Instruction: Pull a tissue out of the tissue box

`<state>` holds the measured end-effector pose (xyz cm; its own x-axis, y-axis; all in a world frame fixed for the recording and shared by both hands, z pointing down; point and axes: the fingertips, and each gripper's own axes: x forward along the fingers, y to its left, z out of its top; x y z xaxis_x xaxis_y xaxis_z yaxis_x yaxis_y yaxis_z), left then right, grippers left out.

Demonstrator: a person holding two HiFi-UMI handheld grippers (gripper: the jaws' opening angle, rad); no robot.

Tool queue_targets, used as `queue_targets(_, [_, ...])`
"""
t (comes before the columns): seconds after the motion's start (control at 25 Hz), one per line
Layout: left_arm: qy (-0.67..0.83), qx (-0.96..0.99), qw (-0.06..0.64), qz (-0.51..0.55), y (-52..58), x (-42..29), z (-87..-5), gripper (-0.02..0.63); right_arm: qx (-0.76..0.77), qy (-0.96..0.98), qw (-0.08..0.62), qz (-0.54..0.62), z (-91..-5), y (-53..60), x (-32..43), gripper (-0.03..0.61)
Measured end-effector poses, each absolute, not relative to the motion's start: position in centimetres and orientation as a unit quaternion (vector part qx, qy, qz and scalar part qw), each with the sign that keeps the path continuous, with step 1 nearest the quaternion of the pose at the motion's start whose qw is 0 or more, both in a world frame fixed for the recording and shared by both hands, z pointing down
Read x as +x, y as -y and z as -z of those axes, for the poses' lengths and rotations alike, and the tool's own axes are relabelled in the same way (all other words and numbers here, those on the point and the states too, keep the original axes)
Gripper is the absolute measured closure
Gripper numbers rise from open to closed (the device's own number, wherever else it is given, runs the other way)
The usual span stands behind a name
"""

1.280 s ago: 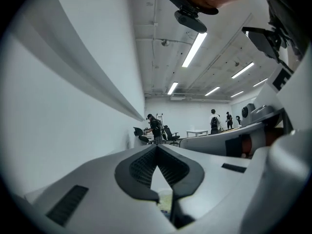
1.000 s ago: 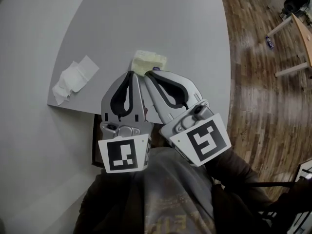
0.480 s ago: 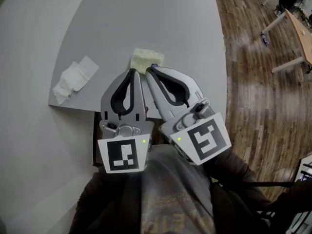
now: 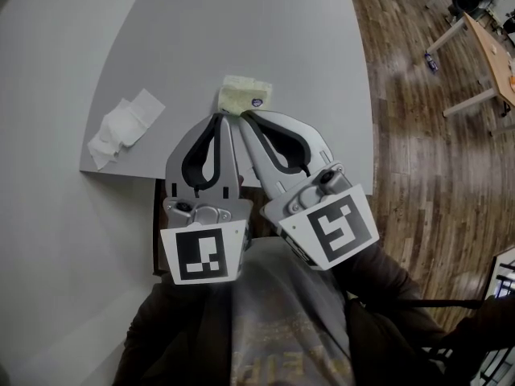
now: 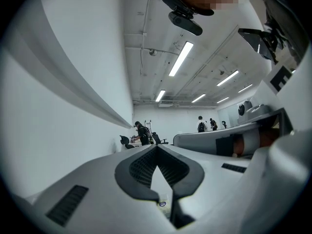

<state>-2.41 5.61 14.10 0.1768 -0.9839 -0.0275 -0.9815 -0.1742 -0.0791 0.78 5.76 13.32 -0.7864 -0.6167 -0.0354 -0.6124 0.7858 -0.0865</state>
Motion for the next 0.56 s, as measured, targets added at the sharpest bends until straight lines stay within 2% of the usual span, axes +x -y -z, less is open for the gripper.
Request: queue_targets(0.56, [-0.636, -0.771, 0.044, 0.002, -6.7, -2.6, -13.6, 0.615, -0.33, -0.943, 0.03, 0.018, -12.8, -7.0, 0.5, 0.578])
